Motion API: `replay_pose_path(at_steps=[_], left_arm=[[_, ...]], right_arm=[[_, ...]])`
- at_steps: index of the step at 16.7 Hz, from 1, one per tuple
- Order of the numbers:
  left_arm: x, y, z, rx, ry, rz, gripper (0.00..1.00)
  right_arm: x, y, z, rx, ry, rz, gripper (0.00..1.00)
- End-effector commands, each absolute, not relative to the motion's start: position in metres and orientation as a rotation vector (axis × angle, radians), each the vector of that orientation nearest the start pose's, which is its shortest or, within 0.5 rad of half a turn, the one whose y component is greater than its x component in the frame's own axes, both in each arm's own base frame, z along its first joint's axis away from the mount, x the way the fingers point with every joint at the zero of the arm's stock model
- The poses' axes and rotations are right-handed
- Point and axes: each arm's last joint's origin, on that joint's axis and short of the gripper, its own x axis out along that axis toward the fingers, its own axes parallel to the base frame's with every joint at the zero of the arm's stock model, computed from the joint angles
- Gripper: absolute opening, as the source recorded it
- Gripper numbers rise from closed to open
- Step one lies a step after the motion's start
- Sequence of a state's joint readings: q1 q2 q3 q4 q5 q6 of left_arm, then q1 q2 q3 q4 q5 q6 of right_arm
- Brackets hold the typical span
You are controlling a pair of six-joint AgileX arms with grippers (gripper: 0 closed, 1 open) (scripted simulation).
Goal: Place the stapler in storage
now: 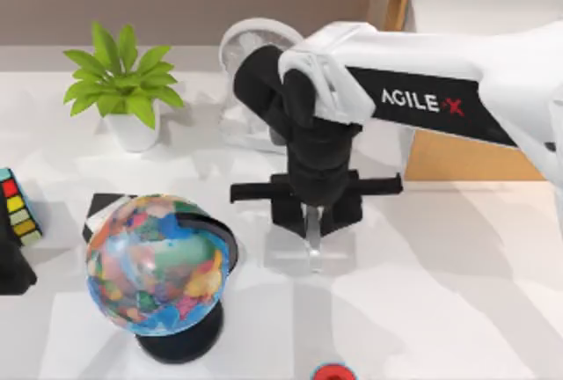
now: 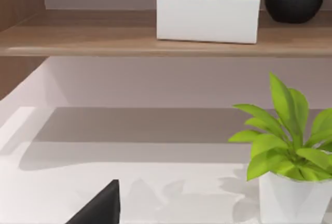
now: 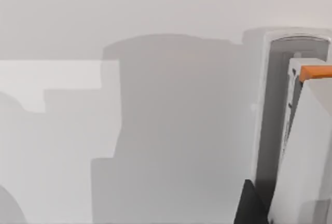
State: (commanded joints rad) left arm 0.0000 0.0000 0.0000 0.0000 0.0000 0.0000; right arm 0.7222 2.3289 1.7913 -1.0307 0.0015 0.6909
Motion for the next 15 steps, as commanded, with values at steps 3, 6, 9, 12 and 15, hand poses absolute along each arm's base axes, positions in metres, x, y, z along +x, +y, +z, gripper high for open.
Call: replay_pose_path(at_steps=[3, 6, 9, 12, 15], left_arm=[[0.106, -0.001, 0.160, 0.000, 0.000, 0.000, 1.00], [0.106, -0.001, 0.160, 0.000, 0.000, 0.000, 1.00], [0.106, -0.001, 0.160, 0.000, 0.000, 0.000, 1.00], [0.106, -0.001, 0.160, 0.000, 0.000, 0.000, 1.00], [0.106, -0.001, 0.160, 0.000, 0.000, 0.000, 1.00]], right_arm=[[0.334, 0.300, 0.119, -0.030, 1.571, 0.036, 0.00], [0.334, 0.300, 0.119, -0.027, 1.570, 0.034, 0.00], [0.334, 0.300, 0.127, -0.028, 1.570, 0.035, 0.00], [0.334, 0.299, 0.142, -0.030, 1.576, 0.030, 0.00], [0.334, 0.300, 0.149, -0.027, 1.570, 0.034, 0.00]])
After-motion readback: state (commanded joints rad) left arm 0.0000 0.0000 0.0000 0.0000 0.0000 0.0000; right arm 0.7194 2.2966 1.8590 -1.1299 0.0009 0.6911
